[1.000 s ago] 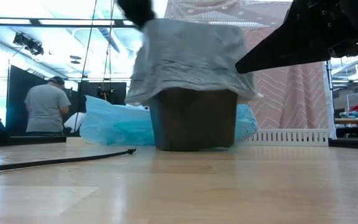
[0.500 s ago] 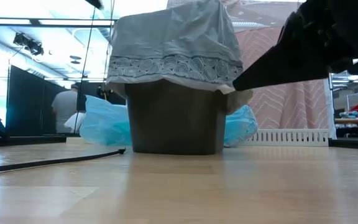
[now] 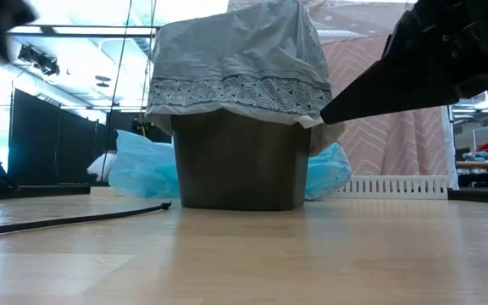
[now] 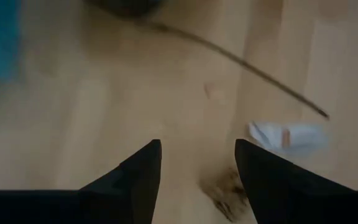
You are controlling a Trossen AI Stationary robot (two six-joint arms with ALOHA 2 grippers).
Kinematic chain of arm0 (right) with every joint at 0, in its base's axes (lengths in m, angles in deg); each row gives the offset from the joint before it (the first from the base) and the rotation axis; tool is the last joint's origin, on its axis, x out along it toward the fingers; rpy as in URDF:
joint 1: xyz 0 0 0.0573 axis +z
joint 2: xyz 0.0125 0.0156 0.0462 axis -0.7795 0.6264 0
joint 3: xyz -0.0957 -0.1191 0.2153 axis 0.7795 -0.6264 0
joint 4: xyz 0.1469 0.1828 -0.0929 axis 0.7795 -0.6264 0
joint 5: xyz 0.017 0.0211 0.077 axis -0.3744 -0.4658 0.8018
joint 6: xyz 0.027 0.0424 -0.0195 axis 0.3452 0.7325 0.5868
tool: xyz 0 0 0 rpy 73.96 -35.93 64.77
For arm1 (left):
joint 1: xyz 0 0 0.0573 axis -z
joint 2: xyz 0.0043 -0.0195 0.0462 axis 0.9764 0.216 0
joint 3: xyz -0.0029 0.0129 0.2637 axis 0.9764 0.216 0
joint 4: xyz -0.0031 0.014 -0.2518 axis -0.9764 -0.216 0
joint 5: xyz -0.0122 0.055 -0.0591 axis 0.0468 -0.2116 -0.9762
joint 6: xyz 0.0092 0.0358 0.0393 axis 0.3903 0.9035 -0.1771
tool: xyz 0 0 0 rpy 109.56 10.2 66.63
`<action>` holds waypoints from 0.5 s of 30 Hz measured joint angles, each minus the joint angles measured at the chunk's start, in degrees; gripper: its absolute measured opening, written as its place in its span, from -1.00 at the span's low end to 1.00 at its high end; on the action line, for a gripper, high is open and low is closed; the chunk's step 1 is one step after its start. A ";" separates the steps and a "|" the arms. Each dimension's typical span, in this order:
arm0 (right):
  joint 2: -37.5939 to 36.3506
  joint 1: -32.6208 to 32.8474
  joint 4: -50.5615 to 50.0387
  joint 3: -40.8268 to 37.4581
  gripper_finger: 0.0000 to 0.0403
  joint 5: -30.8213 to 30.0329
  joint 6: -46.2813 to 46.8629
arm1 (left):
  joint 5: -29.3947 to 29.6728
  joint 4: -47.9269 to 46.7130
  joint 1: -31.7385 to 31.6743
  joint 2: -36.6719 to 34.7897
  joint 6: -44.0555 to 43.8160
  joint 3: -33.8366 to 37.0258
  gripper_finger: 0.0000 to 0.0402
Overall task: Place trash/remove bag and relplace
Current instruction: Put the brown napkin inside the black trash bin
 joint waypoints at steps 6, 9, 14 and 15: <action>0.00 0.00 -0.08 0.00 -0.61 0.00 -0.02 | 0.14 11.46 8.98 1.93 -9.99 10.01 0.06; 0.00 -0.09 -0.01 0.00 -0.60 0.00 -0.01 | 0.30 13.32 10.71 4.62 -11.75 12.57 0.06; 0.00 -0.17 0.05 -0.02 -0.61 0.02 0.08 | -0.79 18.02 12.13 10.65 -10.39 14.02 0.06; 0.00 -0.22 0.05 0.00 -0.61 0.02 0.13 | -1.71 19.09 12.25 11.88 -9.63 14.06 0.06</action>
